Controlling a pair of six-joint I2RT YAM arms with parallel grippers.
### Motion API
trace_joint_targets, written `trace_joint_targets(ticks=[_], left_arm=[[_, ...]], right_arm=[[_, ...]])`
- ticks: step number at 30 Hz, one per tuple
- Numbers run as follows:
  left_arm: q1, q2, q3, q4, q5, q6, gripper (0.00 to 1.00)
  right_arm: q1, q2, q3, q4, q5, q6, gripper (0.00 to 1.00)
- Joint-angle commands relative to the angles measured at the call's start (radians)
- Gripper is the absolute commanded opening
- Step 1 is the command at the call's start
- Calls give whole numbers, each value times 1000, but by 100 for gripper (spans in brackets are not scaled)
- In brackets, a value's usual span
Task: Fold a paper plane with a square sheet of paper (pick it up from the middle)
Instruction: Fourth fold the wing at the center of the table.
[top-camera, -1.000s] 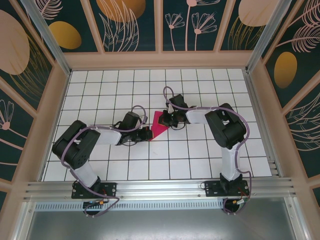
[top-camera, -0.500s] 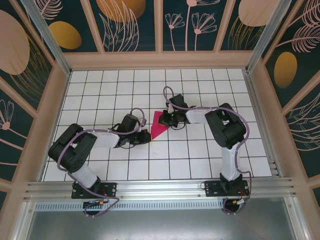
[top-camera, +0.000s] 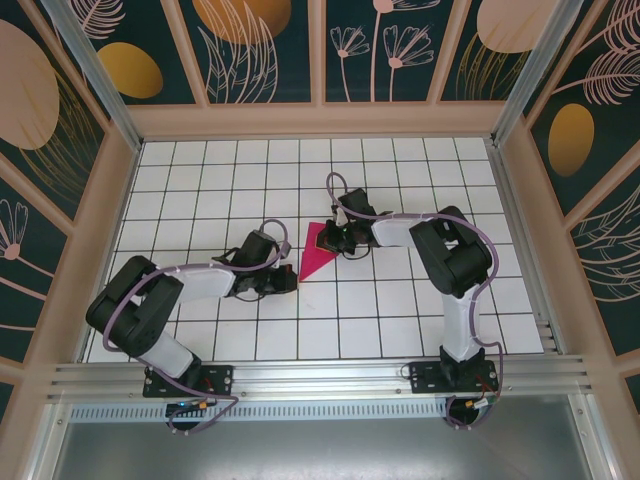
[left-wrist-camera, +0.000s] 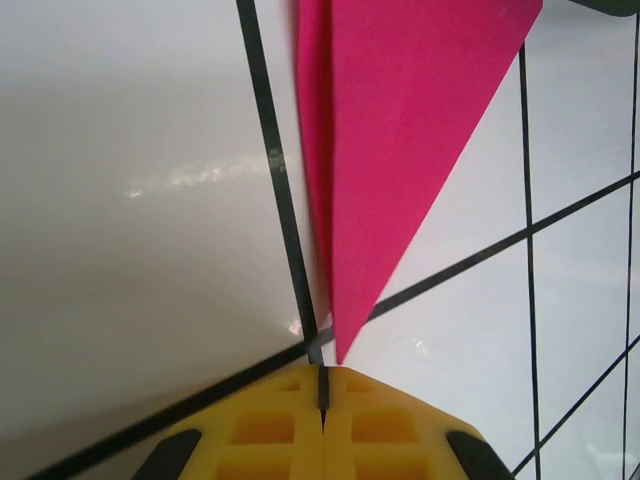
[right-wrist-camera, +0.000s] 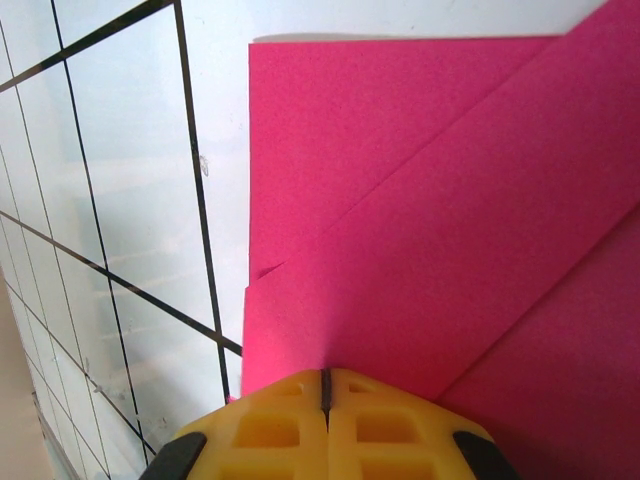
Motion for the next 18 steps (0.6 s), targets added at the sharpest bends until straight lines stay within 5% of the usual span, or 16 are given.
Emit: trace_joint_targets(ticks=[1, 18], left_arm=[[-6, -83, 15, -18, -58, -4, 0], [-6, 105, 52, 250, -18, -119, 0]], right_arm=[[0, 115, -38, -124, 142, -21, 0], [2, 106, -33, -125, 136, -21, 0]])
